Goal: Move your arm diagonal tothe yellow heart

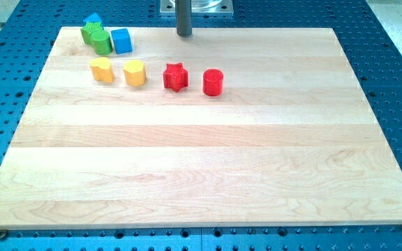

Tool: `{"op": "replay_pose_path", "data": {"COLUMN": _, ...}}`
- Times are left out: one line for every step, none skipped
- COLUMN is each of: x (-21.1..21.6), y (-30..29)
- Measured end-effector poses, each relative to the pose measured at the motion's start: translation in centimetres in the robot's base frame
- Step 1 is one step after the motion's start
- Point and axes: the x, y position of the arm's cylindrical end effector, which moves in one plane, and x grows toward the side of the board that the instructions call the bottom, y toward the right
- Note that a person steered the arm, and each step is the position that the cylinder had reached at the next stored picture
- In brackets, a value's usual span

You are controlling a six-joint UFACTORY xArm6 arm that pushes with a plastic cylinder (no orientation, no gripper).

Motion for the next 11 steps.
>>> {"op": "replay_pose_path", "data": {"x": 1.5, "y": -0.5}}
{"op": "replay_pose_path", "data": {"x": 1.6, "y": -1.5}}
{"op": "replay_pose_path", "data": {"x": 2.4, "y": -2.1}}
{"op": "replay_pose_path", "data": {"x": 3.3, "y": -2.5}}
{"op": "replay_pose_path", "data": {"x": 5.0, "y": -4.6}}
{"op": "replay_pose_path", "data": {"x": 5.7, "y": -7.0}}
{"op": "replay_pose_path", "data": {"x": 7.0, "y": -10.1}}
{"op": "replay_pose_path", "data": {"x": 7.9, "y": -14.5}}
{"op": "replay_pose_path", "data": {"x": 8.3, "y": -20.1}}
{"op": "replay_pose_path", "data": {"x": 6.7, "y": -24.5}}
{"op": "replay_pose_path", "data": {"x": 2.9, "y": -26.5}}
